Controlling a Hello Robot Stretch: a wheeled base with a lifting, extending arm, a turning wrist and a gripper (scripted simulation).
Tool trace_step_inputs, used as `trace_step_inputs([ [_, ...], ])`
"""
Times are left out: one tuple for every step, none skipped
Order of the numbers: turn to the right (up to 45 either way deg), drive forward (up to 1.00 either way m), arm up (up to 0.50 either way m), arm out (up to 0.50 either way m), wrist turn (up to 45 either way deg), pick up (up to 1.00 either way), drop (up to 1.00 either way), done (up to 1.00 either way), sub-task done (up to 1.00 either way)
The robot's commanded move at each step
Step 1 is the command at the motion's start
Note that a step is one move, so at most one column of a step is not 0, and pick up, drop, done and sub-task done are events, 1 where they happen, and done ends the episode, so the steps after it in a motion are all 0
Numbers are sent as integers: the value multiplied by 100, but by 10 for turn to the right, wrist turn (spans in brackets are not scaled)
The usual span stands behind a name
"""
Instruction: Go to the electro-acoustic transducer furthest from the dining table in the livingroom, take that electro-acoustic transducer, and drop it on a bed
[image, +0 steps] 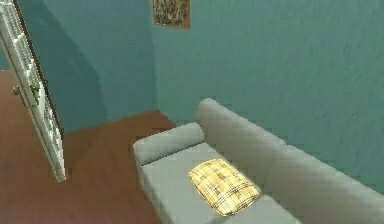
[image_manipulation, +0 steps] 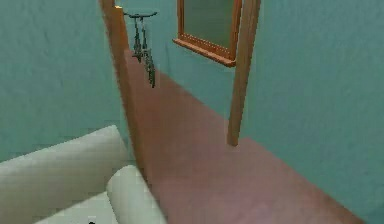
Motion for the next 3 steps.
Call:
trace_step_inputs([
  [-360,0,0,0,0,0,0,0,0],
  [0,0,46,0,0,0,0,0,0],
  [0,0,0,26,0,0,0,0,0],
])
